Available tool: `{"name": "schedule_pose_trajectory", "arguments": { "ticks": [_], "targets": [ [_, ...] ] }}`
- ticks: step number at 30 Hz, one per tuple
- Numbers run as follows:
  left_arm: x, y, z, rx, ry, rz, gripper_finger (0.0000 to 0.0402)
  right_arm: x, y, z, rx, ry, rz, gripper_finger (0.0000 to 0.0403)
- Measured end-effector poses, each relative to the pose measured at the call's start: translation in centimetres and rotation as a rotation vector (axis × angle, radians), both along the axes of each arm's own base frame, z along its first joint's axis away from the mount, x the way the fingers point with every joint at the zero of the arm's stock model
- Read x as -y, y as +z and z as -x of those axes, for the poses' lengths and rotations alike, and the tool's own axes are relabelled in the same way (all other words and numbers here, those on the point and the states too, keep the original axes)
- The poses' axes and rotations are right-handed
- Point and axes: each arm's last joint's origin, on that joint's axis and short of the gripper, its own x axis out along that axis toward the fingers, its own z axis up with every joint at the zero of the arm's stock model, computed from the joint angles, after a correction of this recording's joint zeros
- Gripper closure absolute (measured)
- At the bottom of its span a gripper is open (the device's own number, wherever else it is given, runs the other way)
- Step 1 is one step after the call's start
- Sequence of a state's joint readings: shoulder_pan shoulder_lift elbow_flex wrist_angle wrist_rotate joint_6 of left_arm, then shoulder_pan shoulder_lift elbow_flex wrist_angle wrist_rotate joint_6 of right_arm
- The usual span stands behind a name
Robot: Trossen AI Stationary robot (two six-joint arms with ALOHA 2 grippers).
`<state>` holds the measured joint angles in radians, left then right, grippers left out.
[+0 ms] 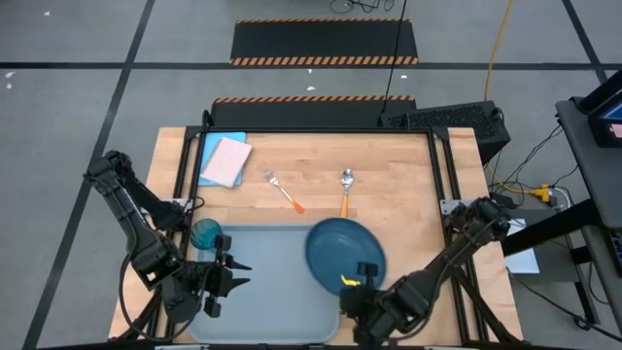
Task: Pick and place plate/cup/fork/spoon on tray
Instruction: Put the dark blue plate on the gray tray to the bottom right of the blue cup
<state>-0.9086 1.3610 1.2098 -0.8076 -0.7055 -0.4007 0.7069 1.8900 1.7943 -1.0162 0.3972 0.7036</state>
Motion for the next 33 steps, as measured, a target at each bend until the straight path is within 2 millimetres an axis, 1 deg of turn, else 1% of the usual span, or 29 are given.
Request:
{"name": "schedule_pose_trajectory", "arguments": {
  "ticks": [6, 9, 12, 18, 23, 28, 33],
  "targets": [
    [0.0, 0.0, 0.0, 0.001, 0.003, 0.002, 0.0279, 1.0, 0.6, -2.6, 0.115, 0.135, 0.031, 0.0402],
    [0.0, 0.0, 0.0, 0.001, 0.003, 0.003, 0.0279, 1.3, 0.7, -3.6, 0.167, 0.199, 0.052, 0.0403],
    [0.0, 0.0, 0.0, 0.002, 0.003, 0.002, 0.0279, 1.4, 0.4, -4.8, 0.204, 0.261, 0.059, 0.0403],
    [0.2, 0.5, -0.2, 0.033, -0.020, 0.010, 0.0279, 1.4, -2.1, -7.3, 0.193, 0.409, 0.079, 0.0403],
    [0.6, 1.5, -0.1, 0.091, -0.067, 0.031, 0.0279, 1.8, -4.2, -9.2, 0.195, 0.448, 0.075, 0.0403],
    [0.6, 1.5, -0.2, 0.095, -0.075, 0.023, 0.0279, 2.0, -5.7, -10.2, 0.185, 0.474, 0.056, 0.0403],
    [0.7, 1.5, -0.2, 0.097, -0.076, 0.025, 0.0279, 1.4, -7.0, -11.0, 0.212, 0.510, 0.023, 0.0403]
  ]
}}
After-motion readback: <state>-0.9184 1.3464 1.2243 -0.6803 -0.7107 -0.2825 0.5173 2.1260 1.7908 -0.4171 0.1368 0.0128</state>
